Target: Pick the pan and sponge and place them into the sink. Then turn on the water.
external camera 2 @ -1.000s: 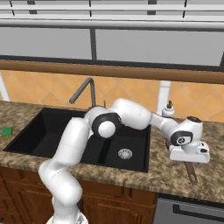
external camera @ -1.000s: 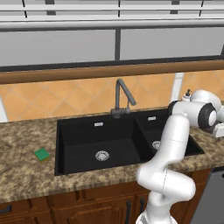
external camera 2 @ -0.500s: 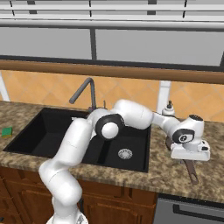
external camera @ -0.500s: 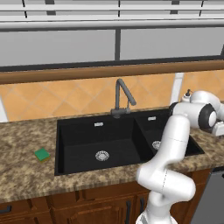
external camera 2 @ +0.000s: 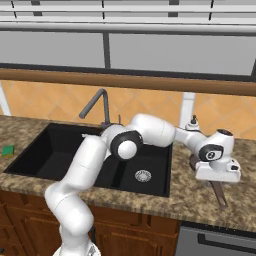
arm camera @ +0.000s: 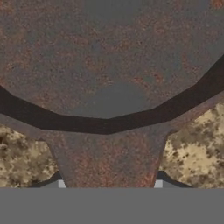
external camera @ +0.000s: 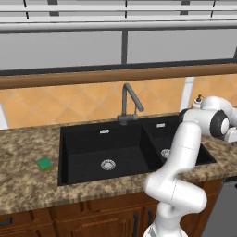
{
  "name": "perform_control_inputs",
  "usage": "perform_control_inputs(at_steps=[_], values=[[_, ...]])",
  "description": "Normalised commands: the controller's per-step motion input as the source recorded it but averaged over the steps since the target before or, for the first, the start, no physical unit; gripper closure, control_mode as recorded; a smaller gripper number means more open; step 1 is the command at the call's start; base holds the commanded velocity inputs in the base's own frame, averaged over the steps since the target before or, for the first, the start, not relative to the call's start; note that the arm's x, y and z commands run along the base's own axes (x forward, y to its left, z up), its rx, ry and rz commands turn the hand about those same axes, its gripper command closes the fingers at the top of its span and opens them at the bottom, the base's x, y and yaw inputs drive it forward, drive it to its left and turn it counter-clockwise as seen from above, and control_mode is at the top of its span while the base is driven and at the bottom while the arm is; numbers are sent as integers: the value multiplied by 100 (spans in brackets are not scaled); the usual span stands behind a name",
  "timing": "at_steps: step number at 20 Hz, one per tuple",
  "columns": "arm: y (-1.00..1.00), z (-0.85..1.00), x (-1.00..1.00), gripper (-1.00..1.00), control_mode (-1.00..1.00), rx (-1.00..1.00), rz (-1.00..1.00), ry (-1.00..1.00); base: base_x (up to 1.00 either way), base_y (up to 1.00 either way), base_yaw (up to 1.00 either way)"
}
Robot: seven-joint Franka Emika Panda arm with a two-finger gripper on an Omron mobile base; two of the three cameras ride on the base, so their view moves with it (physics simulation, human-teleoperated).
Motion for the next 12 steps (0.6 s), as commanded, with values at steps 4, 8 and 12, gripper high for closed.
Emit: perform_control_inputs(at_steps=[4, 8, 12], values=[[16, 11, -4, 100, -100, 0, 3, 0, 0, 0, 0], [22, 17, -16, 100, -100, 0, 0, 0, 0, 0, 0], [23, 32, -17, 100, -100, 0, 0, 2, 0, 0, 0]])
